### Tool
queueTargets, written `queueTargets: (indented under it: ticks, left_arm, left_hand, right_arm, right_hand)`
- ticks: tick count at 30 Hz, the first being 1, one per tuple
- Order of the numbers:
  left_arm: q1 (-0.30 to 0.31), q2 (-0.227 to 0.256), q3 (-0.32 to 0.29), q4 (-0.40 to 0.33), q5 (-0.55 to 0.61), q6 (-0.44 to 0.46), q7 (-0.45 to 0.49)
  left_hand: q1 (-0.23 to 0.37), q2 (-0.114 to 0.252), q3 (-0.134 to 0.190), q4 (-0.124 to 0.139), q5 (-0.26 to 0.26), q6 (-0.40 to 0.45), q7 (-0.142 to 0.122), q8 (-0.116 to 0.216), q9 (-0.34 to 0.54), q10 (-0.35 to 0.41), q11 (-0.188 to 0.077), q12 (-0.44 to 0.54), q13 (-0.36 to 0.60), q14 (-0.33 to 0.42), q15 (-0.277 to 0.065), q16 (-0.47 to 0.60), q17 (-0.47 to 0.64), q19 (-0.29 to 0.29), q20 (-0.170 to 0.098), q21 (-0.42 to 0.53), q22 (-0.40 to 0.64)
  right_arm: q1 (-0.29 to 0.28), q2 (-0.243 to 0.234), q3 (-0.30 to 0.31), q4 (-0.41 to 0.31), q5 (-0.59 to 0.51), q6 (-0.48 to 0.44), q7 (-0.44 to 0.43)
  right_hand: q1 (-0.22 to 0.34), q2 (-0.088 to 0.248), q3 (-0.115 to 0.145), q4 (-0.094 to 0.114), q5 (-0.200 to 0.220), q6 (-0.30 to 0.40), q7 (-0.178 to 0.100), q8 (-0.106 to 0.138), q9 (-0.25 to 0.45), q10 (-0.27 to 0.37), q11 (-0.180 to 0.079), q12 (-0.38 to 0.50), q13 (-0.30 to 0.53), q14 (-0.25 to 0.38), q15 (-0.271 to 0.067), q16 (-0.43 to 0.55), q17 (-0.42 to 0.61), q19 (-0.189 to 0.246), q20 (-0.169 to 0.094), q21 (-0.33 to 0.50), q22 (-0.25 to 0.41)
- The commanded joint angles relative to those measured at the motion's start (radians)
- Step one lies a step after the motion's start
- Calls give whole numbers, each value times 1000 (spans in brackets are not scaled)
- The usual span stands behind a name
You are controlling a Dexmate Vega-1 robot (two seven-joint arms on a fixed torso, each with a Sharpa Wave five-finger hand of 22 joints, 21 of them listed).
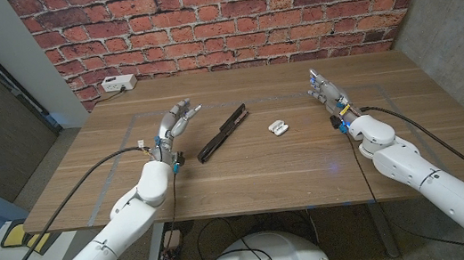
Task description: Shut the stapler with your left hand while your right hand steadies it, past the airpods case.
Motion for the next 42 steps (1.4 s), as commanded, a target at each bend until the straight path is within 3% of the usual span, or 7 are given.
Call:
queueTargets:
  ticks: [1,6,10,18,24,34,42]
  left_arm:
    - [7,-8,18,-39,102,69,79]
    - [14,-8,19,-59,128,91,100]
    - [19,-4,19,-68,138,98,104]
    - [25,4,28,-106,200,154,136]
    - [29,-1,28,-111,209,160,147]
    - [46,7,27,-137,244,189,167]
    - [50,9,35,-155,261,199,167]
  left_hand:
    - [5,-18,-11,2,5,20,-1,2,2,16,-4,8,3,31,-87,6,3,76,-13,24,4]
    - [5,-21,-15,3,5,24,-1,3,2,16,2,7,3,31,-87,4,3,84,-12,25,4]
    - [6,-24,-24,8,5,25,-1,1,3,9,7,1,4,16,-76,-8,3,13,5,-11,3]
    - [-8,-17,-36,21,6,107,-13,24,5,86,-12,25,6,75,-95,6,8,27,-1,-18,2]
    - [-6,-14,-38,20,7,118,-15,24,7,102,-10,29,10,61,-95,-3,8,34,-15,-20,2]
    - [2,-13,-42,18,8,115,-13,16,9,84,-6,18,13,11,-86,-23,7,-19,-7,-46,1]
    - [9,-8,-42,17,9,122,-12,16,10,77,0,13,13,1,-85,-23,6,-24,-5,-48,1]
  right_arm:
    - [0,-2,6,12,11,5,10]
    - [3,-3,6,24,11,12,20]
    - [2,-4,8,25,15,12,21]
    - [-5,-6,13,24,19,18,22]
    - [-10,-8,15,19,22,16,20]
    - [-12,-8,16,24,23,22,24]
    - [-16,-4,19,37,29,31,29]
  right_hand:
    - [13,-4,1,-8,-3,-1,-3,3,2,-8,-12,0,-1,-10,-5,2,-1,-7,1,-4,3]
    - [14,-3,1,-10,-4,-2,-5,3,2,-9,-7,0,0,-11,-5,2,-3,-11,2,-6,3]
    - [15,-2,1,-11,-5,-2,-6,3,2,-10,-7,0,0,-13,-5,2,-4,-12,2,-5,3]
    - [15,1,1,-12,-6,-3,-9,3,2,-16,-18,-2,0,-22,-16,0,-6,-16,2,-6,4]
    - [15,2,0,-13,-7,-5,-14,2,3,-20,-24,-2,0,-25,-17,0,-7,-20,4,-7,4]
    - [14,4,0,-14,-8,-6,-16,2,3,-25,-26,-3,1,-24,-17,2,-9,-20,5,-6,4]
    - [16,6,0,-16,-9,-2,-16,4,3,-21,-22,-1,1,-20,-17,4,-10,-18,4,-4,4]
